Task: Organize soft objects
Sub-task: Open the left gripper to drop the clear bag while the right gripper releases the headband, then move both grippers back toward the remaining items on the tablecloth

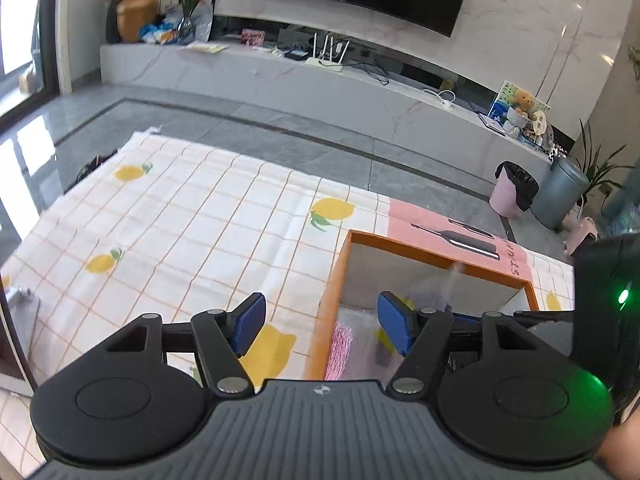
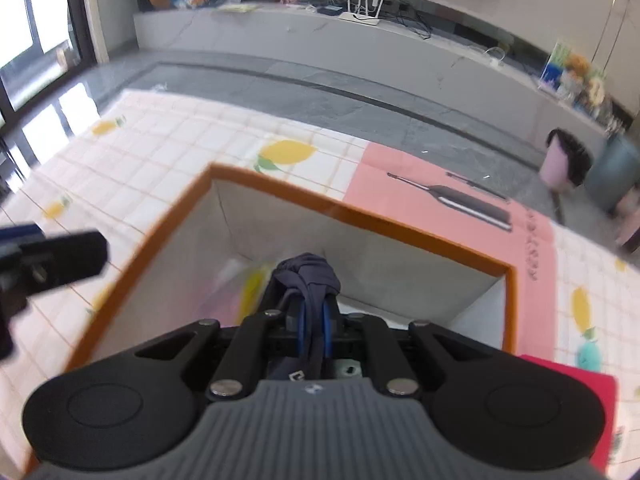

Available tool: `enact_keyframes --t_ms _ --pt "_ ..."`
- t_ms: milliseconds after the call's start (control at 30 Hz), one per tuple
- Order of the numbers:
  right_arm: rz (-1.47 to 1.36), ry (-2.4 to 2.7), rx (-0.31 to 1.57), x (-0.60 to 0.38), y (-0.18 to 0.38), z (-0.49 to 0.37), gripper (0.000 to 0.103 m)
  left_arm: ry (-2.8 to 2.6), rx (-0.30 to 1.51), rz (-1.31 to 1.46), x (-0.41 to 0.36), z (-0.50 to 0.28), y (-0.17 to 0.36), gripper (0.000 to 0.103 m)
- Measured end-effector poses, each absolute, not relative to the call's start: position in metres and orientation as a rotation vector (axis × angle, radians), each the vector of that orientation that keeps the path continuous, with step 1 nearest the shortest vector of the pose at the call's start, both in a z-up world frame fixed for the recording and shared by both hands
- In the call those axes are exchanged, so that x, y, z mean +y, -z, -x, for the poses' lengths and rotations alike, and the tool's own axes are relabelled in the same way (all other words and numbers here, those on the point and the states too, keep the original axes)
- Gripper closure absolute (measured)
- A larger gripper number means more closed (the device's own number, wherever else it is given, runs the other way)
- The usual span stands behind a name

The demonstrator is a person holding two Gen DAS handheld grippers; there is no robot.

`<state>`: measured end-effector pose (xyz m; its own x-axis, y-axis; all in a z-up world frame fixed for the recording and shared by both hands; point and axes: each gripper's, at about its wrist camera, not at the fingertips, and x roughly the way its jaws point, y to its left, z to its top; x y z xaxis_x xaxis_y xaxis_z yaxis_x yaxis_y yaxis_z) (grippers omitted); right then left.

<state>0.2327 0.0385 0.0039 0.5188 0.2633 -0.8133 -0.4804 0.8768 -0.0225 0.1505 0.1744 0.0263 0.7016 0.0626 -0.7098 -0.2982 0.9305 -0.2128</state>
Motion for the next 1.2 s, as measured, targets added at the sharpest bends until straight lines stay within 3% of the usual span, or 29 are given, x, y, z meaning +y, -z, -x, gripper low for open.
enact_keyframes --t_ms 167,267,333,733,1000,1200 --pt "0.360 -0.362 0.921 0.032 0.002 -0.232 0.096 -0.186 0.765 0.317 0.171 -0.149 -0.027 0.028" --pt "0.397 -0.285 0.907 0.015 -0.002 -0.236 0.090 -0.167 0.767 0.289 0.162 -0.148 -0.027 0.028" --pt "0.429 -0.268 0.899 0.009 -0.005 -0.237 0.062 -0.159 0.768 0.272 0.157 -0.149 -0.026 0.028" --pt "0.514 -0.327 0.846 0.002 -0.030 -0.223 0.040 -0.174 0.786 0.249 0.156 -0.151 -0.023 0.028" --pt "0.438 -0.372 0.888 0.001 -0.030 -0.225 0.037 -0.166 0.807 0.223 0.150 -0.153 -0.022 0.028" --pt "0.358 -0.389 0.905 -0.008 -0.034 -0.228 0.018 -0.165 0.800 0.210 0.142 -0.153 -0.027 0.028"
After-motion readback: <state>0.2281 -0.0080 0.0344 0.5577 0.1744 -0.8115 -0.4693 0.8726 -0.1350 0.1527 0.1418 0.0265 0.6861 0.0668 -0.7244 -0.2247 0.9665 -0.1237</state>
